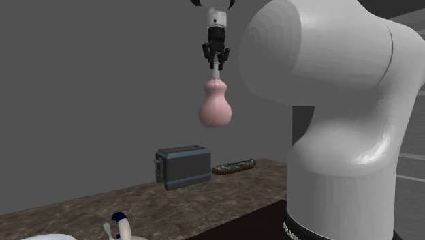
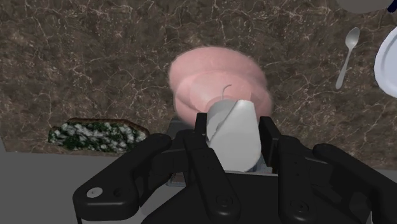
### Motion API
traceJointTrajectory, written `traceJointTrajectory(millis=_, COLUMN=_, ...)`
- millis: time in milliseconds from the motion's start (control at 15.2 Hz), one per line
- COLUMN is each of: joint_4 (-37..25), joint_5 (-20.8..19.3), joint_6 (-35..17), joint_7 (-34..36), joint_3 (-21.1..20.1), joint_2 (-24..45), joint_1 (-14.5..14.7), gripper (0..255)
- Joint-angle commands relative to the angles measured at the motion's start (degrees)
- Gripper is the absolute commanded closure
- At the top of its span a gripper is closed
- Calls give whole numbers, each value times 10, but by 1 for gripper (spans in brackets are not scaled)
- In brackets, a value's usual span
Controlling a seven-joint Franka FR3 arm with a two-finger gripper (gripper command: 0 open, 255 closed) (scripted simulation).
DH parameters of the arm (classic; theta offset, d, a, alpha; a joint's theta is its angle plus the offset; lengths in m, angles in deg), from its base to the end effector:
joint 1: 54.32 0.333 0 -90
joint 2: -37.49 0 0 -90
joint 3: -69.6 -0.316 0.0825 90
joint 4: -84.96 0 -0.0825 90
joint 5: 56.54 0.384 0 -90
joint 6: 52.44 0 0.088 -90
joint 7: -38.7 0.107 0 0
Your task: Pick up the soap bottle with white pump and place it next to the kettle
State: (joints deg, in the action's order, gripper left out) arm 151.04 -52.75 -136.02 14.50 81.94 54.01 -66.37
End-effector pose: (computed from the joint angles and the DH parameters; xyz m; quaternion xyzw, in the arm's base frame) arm 0.5840 -0.2298 0.6415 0.9999 0.0071 0.0116 0.0025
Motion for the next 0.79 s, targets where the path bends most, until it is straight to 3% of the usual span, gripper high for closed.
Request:
traceJointTrajectory(millis=0, joint_4=57, joint_5=-11, joint_6=-16, joint_7=23, joint_3=-6, joint_2=-43, joint_1=21, gripper=255)
traceJointTrajectory(millis=330, joint_4=181, joint_5=-33, joint_6=-47, joint_7=83, joint_3=-31, joint_2=-139, joint_1=62, gripper=255)
traceJointTrajectory(millis=726, joint_4=285, joint_5=-45, joint_6=-63, joint_7=159, joint_3=-70, joint_2=-227, joint_1=99, gripper=255)
